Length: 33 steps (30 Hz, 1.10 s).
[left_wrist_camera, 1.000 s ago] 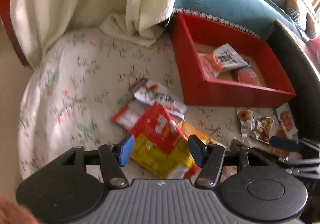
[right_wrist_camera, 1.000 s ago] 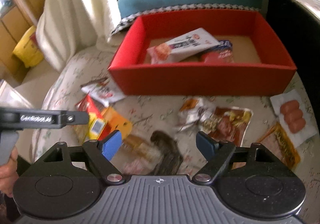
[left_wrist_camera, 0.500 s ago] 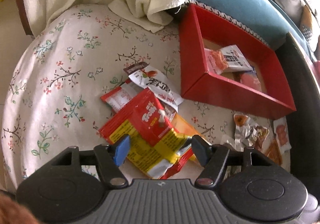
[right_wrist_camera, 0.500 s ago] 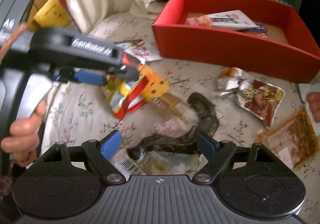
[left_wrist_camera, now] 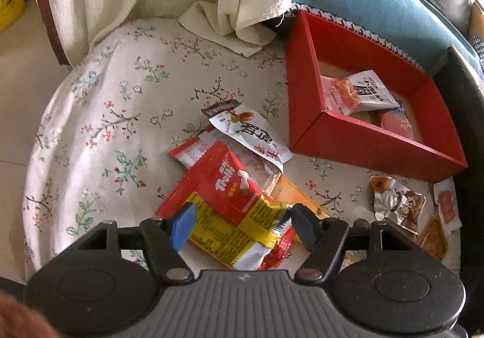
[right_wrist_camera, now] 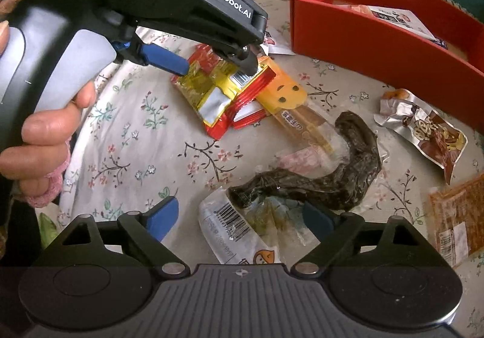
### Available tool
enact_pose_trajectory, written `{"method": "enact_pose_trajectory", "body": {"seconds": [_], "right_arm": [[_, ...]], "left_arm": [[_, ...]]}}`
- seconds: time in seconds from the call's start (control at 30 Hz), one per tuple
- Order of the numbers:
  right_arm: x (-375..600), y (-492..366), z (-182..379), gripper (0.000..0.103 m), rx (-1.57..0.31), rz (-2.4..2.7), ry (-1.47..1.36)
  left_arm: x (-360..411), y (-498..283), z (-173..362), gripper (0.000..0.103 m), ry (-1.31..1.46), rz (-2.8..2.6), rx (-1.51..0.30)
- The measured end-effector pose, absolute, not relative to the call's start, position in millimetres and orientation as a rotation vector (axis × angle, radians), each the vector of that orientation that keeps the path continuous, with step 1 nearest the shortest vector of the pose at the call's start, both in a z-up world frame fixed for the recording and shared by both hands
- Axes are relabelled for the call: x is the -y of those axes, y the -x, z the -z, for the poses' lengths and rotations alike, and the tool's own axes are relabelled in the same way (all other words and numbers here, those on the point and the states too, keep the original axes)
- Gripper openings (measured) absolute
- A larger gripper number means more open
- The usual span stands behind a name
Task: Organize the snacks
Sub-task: 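Move both tools back over the remaining snacks on the bed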
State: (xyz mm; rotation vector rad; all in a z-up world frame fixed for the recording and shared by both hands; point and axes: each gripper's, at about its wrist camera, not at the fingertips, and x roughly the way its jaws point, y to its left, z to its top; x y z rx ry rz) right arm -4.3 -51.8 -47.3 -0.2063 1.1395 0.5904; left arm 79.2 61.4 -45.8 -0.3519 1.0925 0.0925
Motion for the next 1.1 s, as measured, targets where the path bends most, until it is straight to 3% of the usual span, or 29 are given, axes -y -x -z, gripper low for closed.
{"method": "enact_pose_trajectory", "body": {"seconds": [0.17, 0.53, 1.1], "right_arm": [[55.6, 6.2, 46.6, 0.079, -1.146, -0.583, 0.179], [54.5, 26.5, 43.9, 0.079, -1.146, -0.57, 0.147], [93.1, 12.8, 50.9, 0.089, -1.199, -0.444, -0.078]], "left_arm": [[-54.8, -75.5, 39.0, 0.062, 0.252, -0.104, -1.048], [-47.3, -72.4, 33.6, 0.064, 0.173, -0.085, -1.012], [-37.9, -90.0, 43.1, 0.065, 0.108, 0.09, -1.094]]}}
